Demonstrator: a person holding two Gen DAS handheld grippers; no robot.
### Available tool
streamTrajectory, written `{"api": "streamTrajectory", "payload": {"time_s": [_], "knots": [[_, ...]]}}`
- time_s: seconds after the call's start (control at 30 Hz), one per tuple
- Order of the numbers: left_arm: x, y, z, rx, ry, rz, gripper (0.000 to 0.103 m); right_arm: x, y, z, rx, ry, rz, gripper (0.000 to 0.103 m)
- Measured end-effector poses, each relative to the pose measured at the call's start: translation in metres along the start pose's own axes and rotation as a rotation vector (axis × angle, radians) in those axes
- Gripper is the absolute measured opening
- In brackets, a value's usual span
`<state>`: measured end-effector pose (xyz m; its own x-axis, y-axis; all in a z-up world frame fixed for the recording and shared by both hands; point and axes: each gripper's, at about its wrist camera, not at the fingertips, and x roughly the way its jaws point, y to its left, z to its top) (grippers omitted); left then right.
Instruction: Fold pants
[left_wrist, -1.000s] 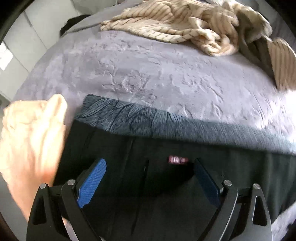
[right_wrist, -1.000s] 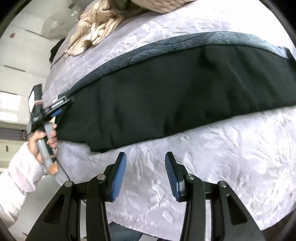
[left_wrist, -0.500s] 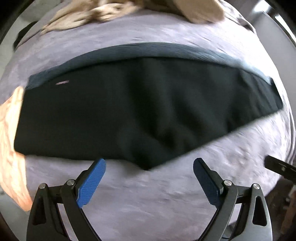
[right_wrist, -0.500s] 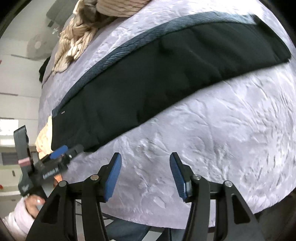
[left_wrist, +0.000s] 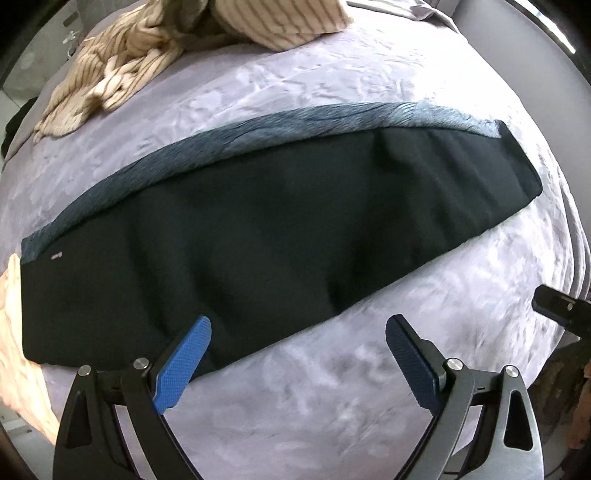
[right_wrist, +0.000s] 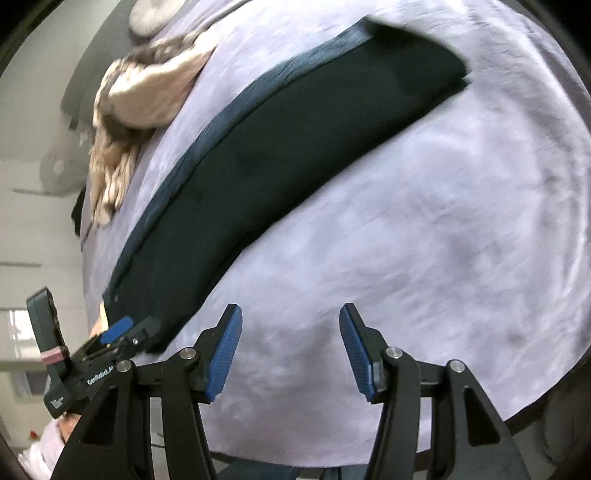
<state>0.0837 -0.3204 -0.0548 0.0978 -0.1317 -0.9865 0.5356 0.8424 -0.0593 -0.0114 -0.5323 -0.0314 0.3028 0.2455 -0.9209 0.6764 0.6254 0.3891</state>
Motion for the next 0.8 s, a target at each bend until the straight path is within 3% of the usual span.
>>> {"api": "streamTrajectory", "payload": {"time_s": [0.4, 0.63, 0.8], "knots": [[0.006, -0.077, 0.056, -0.012, -0.042, -0.056, 0.096, -0.044, -0.071, 0.078, 0.054, -0.105, 0.027, 0.059], [0.026, -0.091, 0.084, -0.007, -0.05, 0.02, 0.096, -0.038, -0.096, 0.115, 0.134, -0.136, 0.102, 0.059], [0.045, -0.085, 0.101, -0.027, -0.052, 0.07, 0.096, -0.022, -0.104, 0.114, 0.163, -0.102, 0.116, 0.059]]}}
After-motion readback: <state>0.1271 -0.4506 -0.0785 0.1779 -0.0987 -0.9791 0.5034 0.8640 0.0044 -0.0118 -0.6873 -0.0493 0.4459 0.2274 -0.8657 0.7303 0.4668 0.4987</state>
